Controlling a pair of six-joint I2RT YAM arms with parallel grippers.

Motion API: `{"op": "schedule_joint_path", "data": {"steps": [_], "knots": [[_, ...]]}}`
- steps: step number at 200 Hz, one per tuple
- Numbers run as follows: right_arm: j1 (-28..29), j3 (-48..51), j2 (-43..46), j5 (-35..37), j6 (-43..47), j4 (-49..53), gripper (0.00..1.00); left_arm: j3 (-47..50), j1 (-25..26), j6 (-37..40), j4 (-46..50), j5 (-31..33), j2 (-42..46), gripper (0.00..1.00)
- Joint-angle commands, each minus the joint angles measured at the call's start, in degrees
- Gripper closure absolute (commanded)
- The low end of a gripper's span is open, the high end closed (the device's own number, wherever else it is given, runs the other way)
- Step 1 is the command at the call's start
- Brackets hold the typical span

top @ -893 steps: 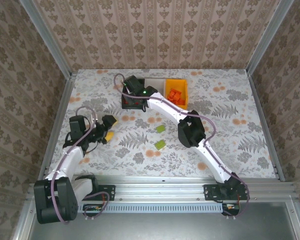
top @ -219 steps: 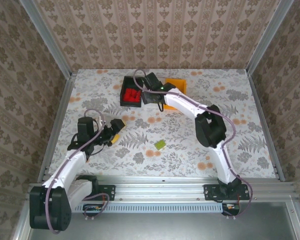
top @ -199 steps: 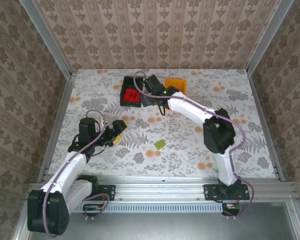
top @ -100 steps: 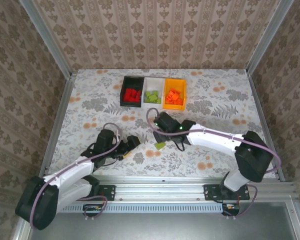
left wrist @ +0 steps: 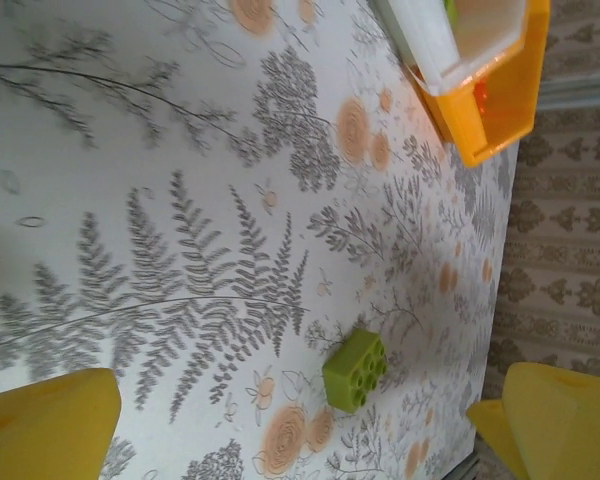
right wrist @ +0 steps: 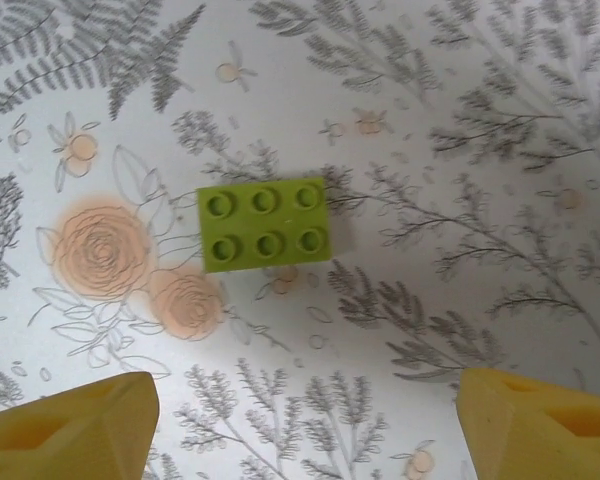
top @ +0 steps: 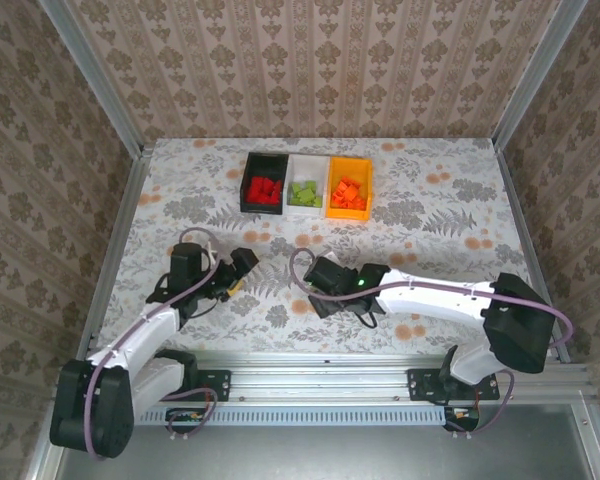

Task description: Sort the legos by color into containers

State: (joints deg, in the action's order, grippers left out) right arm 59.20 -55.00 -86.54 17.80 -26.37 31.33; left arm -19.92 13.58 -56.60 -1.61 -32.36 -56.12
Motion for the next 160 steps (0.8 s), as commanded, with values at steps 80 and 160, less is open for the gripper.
{"op": "schedule_joint_path", "data": {"steps": [80, 160], "knots": [[-1.25, -6.80, -15.21, 0.11, 1.08, -6.13, 0.13, 1.73, -3.10, 2.63, 5.53, -4.03, 4.02, 0.00], [-7.50, -10.36, -22.77, -1.68, 5.03, -8.86, 0.21, 2.43, -4.15, 2.97, 6.20, -4.03, 5.51, 0.00]]}}
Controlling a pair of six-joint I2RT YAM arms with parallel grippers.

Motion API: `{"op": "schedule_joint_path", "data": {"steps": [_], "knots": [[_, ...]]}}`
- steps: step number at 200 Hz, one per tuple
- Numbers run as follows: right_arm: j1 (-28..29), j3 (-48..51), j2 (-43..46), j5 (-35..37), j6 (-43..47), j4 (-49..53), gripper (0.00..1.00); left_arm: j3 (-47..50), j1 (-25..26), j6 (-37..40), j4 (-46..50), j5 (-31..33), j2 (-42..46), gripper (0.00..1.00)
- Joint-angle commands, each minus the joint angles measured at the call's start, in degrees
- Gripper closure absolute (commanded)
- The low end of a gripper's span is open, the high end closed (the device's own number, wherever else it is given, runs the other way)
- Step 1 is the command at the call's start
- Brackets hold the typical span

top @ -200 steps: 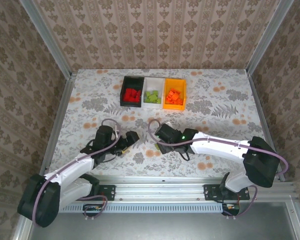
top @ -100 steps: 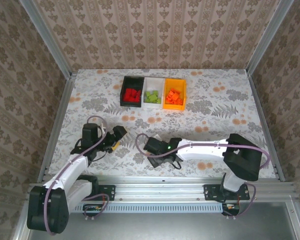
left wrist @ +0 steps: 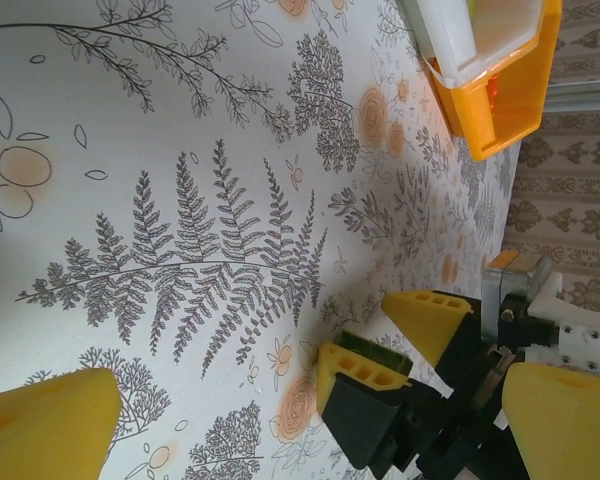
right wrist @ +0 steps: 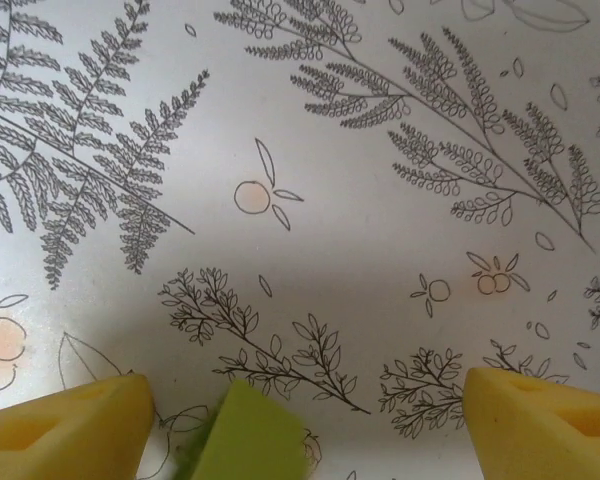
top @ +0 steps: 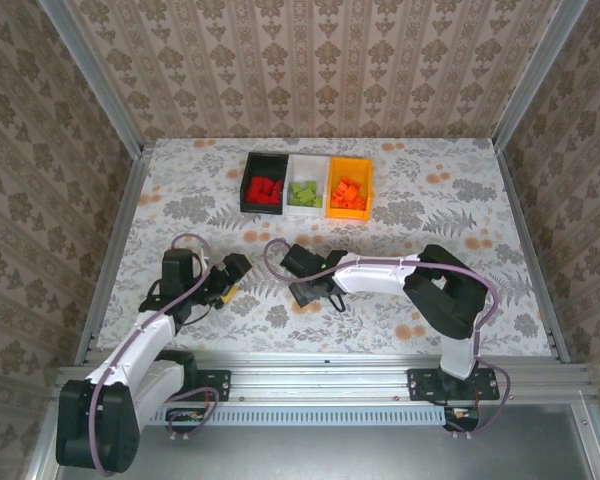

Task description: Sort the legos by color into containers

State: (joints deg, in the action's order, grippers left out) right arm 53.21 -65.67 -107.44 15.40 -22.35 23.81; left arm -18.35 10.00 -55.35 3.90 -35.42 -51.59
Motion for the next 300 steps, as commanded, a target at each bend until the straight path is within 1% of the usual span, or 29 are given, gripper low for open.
{"op": "schedule_joint_path", "data": {"steps": [1, 10, 27, 42, 44, 49, 68, 102, 145, 164, 191, 212, 232, 246, 256, 279, 287, 300], "knots": [[-1.52, 0.34, -1.89, 0.70, 1.00, -1.41, 0.21, 0.86, -0.58, 1.69, 0.64, -0.97, 0.93, 0.00], [-1.59, 0.30, -1.99, 0.34, 0.86, -1.74, 0.23, 0.86, -0.67, 1.74, 0.30, -0.97, 0.75, 0.00], [-1.62, 0.03, -2.65, -1.20, 0.57, -2.99, 0.30, 0.69, -0.82, 1.83, -0.36, -0.97, 0.07, 0.00], [-1.49, -0.77, -3.11, -1.58, -0.18, -2.51, 0.43, 0.27, -0.95, 1.98, -0.64, -0.97, -1.01, 0.00], [-1.43, -0.77, -3.04, -1.53, -0.27, -2.54, 0.44, 0.18, -0.95, 2.00, -0.65, -2.26, -1.15, 0.00], [-1.39, -0.78, -2.87, -1.31, -0.62, -2.47, 0.48, 0.01, -0.94, 2.09, -0.63, -2.80, -1.50, 0.00], [-1.24, -0.61, -1.22, -1.00, -1.34, -2.19, 0.56, -0.22, -0.99, 2.26, -0.71, -3.25, -2.02, 0.00], [-1.41, -1.54, 0.98, 1.12, -0.60, -2.20, 0.60, 0.42, -1.10, 1.91, -1.67, -2.73, -2.18, 0.00], [-2.08, -4.04, 0.20, 1.47, 0.43, -2.13, 0.63, -0.10, -1.16, 2.13, -1.60, -2.90, -2.46, 0.00], [-3.86, -6.32, 0.39, 1.22, 1.45, -2.48, 0.63, -0.51, -1.12, 2.31, -1.29, -2.81, -2.53, 0.00], [-7.88, -13.30, -0.09, 1.30, 4.17, -2.38, 0.63, -2.31, -1.21, 2.86, -0.40, -2.99, -3.32, 0.00], [-11.90, -20.34, -3.15, 0.61, 5.34, -2.43, 0.63, -3.92, -1.30, 3.23, -0.07, -2.99, -4.40, 0.00], [-15.35, -29.17, -9.19, 0.35, 6.13, -1.36, 0.63, -4.46, -1.01, 1.20, -4.93, -4.70, -7.21, 0.00], [-17.37, -36.35, -14.26, 0.24, 6.78, -0.06, 0.63, -4.15, -0.37, -1.83, -13.46, -7.77, -10.01, 0.00], [-18.60, -42.94, -18.72, -0.51, 7.10, 2.40, 0.63, -4.38, 0.22, -3.20, -17.55, -9.08, -11.55, 0.00], [-20.13, -58.47, -28.70, -0.77, 9.14, 10.97, 0.63, -5.87, 1.58, -2.76, -18.54, -8.95, -11.92, 0.00], [-20.55, -62.26, -31.09, -0.83, 9.12, 13.05, 0.63, -6.21, 1.77, -2.53, -18.49, -8.75, -11.56, 0.00], [-20.69, -65.59, -33.08, -1.40, 9.77, 14.39, 0.61, -6.65, 1.94, -2.16, -18.31, -8.65, -10.87, 0.00]]}}
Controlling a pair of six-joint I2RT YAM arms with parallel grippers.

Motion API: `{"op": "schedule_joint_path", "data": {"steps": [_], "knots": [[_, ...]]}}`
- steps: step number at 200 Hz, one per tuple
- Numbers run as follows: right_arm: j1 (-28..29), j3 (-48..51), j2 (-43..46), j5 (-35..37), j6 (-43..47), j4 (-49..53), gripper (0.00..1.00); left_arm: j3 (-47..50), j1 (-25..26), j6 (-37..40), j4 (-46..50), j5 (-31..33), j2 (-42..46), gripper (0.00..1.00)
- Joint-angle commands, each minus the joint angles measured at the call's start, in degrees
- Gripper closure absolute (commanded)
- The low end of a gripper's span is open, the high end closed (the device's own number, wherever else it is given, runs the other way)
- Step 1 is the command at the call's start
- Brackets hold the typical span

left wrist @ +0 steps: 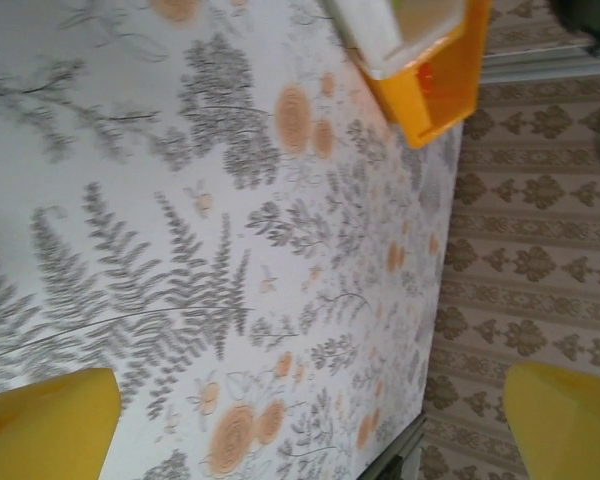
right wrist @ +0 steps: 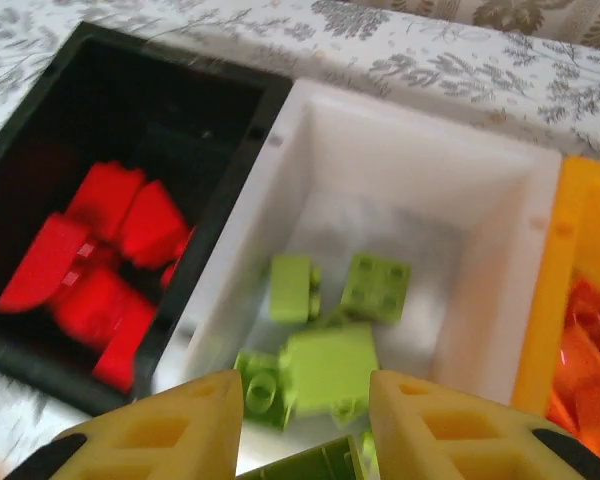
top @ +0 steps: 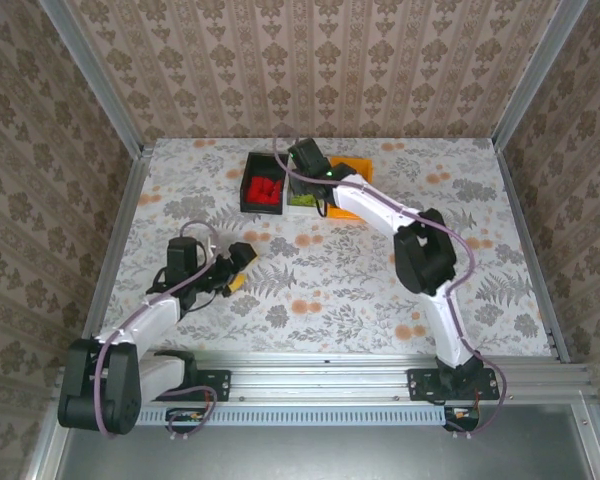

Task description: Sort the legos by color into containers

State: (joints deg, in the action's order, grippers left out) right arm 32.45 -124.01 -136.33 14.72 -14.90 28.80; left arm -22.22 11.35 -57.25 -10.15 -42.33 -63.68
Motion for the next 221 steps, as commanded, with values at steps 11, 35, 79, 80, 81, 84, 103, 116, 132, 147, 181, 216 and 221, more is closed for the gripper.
{"op": "schedule_joint_path", "data": {"steps": [11, 35, 79, 80, 81, 84, 103, 116, 132, 147, 181, 216, 221], "knots": [[0.06, -9.60, -5.09, -1.39, 3.08, 10.21, 0.56, -3.23, 0.69, 0.41, -3.41, -1.78, 1.62, 0.00], [0.07, -11.45, -3.88, -1.63, 3.78, 11.13, 0.44, -4.22, 0.76, 1.33, -1.74, -2.05, 1.63, 0.00], [1.26, -5.06, 6.27, -1.72, 4.09, 7.15, 0.35, -5.65, 1.21, 1.71, -0.01, -2.00, 2.85, 0.00], [1.32, -4.73, 6.62, -1.72, 4.13, 7.06, 0.35, -5.73, 1.21, 1.75, 0.20, -1.94, 2.95, 0.00], [1.36, -4.43, 7.01, -1.67, 4.15, 6.89, 0.35, -5.82, 1.21, 1.86, 0.43, -1.91, 3.03, 0.00], [1.57, -3.68, 7.99, -1.63, 4.17, 6.52, 0.34, -6.06, 1.21, 2.22, 1.14, -1.81, 3.34, 0.00], [2.90, 4.47, 16.16, -0.57, 4.27, 3.10, 0.32, -7.87, 1.21, 4.60, 6.50, -0.11, 6.27, 0.00], [4.01, 13.00, 23.57, 0.15, 4.52, -0.83, 0.30, -9.77, 1.24, 7.39, 11.82, 1.94, 9.21, 0.00], [5.55, 25.48, 34.46, 0.79, 4.96, -5.59, 0.26, -13.23, 1.30, 11.93, 20.14, 6.64, 13.58, 0.00], [7.42, 38.51, 45.77, 1.18, 5.14, -11.68, 0.21, -16.37, 1.61, 16.06, 27.76, 12.49, 18.04, 0.00], [12.13, 62.02, 68.69, 6.00, 7.78, -18.09, 0.00, -19.26, 7.18, 18.83, 38.30, 39.03, 27.65, 0.00], [11.75, 81.72, 83.07, 24.49, 0.06, -24.85, 0.00, -11.02, 12.00, 24.83, 27.49, 52.69, 33.98, 0.00], [11.00, 83.34, 84.96, 25.16, 1.00, -24.98, 0.00, -10.06, 12.11, 24.36, 27.06, 54.69, 34.14, 0.00]]}}
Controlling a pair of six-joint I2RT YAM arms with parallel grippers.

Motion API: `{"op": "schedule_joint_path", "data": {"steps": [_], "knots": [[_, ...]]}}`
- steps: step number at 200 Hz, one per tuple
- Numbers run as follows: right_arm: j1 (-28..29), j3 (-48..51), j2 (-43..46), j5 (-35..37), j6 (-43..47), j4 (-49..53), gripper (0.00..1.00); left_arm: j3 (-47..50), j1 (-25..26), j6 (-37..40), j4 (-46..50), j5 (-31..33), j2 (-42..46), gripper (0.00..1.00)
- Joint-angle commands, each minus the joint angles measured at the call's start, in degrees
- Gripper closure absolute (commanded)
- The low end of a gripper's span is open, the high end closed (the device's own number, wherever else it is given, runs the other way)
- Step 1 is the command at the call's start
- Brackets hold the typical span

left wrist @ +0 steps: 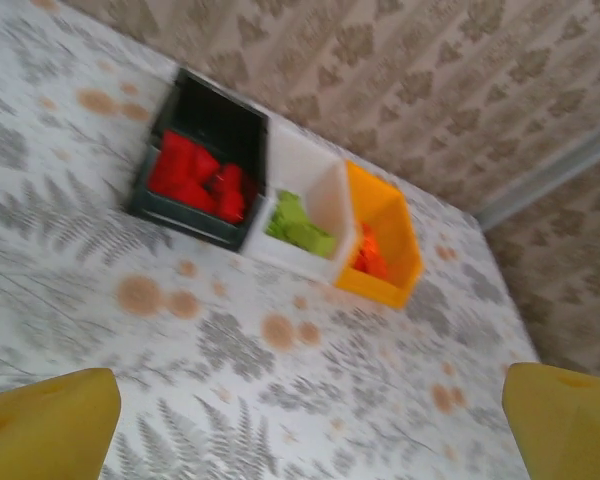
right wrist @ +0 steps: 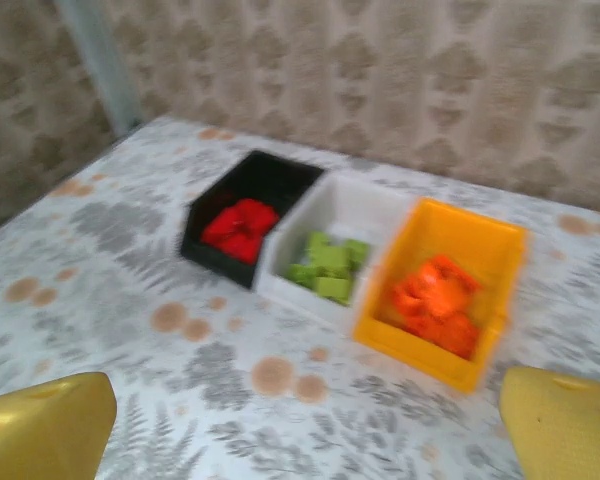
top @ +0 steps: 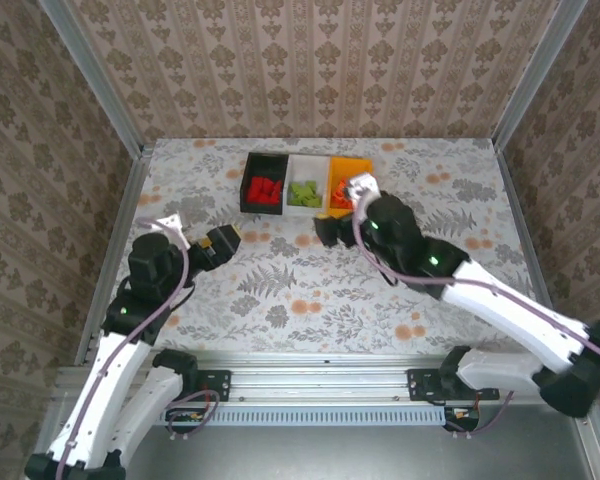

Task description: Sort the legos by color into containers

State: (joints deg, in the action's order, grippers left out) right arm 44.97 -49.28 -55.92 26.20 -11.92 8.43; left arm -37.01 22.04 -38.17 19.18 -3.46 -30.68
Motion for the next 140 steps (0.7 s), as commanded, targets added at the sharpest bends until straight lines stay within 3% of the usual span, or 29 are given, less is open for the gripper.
{"op": "schedule_joint_path", "data": {"steps": [1, 17, 32, 48, 61, 73, 86, 99, 125, 140], "knots": [[-1.67, 8.95, 4.92, 13.83, -1.84, -4.63, 0.00, 4.92, 1.42, 5.20, -2.29, 16.24, 1.18, 0.00], [-4.30, 13.94, 11.55, 15.30, -1.50, -6.42, 0.00, 7.90, 1.41, 7.26, -5.78, 21.25, 1.48, 0.00], [-7.78, 20.78, 17.44, 15.79, 3.74, -15.26, 0.00, 12.74, 1.29, 17.82, -16.06, 22.98, 2.30, 0.00], [-12.76, 29.07, 21.46, 12.47, 11.26, -27.33, 0.00, 18.56, 0.91, 25.48, -27.51, 28.40, 2.64, 0.00], [-17.56, 34.46, 22.20, 5.59, 15.49, -33.41, 0.00, 23.24, -0.59, 28.96, -37.92, 32.46, 1.64, 0.00], [-22.27, 37.36, 21.24, -1.61, 18.50, -35.09, 0.00, 25.99, -3.01, 28.16, -42.96, 34.15, -0.13, 0.00], [-26.72, 39.21, 18.97, -6.81, 20.09, -35.59, 0.00, 25.54, -6.18, 27.06, -38.61, 32.50, -1.93, 0.00], [-30.59, 42.04, 15.19, -7.94, 17.75, -41.18, 0.00, 25.92, -8.75, 29.00, -37.36, 30.45, -3.77, 0.00], [-37.51, 44.38, 5.38, -13.49, 17.73, -51.54, 0.00, 30.38, -12.50, 32.25, -47.03, 31.59, -5.80, 0.00], [-38.85, 43.21, -0.07, -15.81, 16.52, -54.72, 0.00, 32.62, -16.78, 28.62, -51.02, 29.84, -9.33, 0.00]]}}
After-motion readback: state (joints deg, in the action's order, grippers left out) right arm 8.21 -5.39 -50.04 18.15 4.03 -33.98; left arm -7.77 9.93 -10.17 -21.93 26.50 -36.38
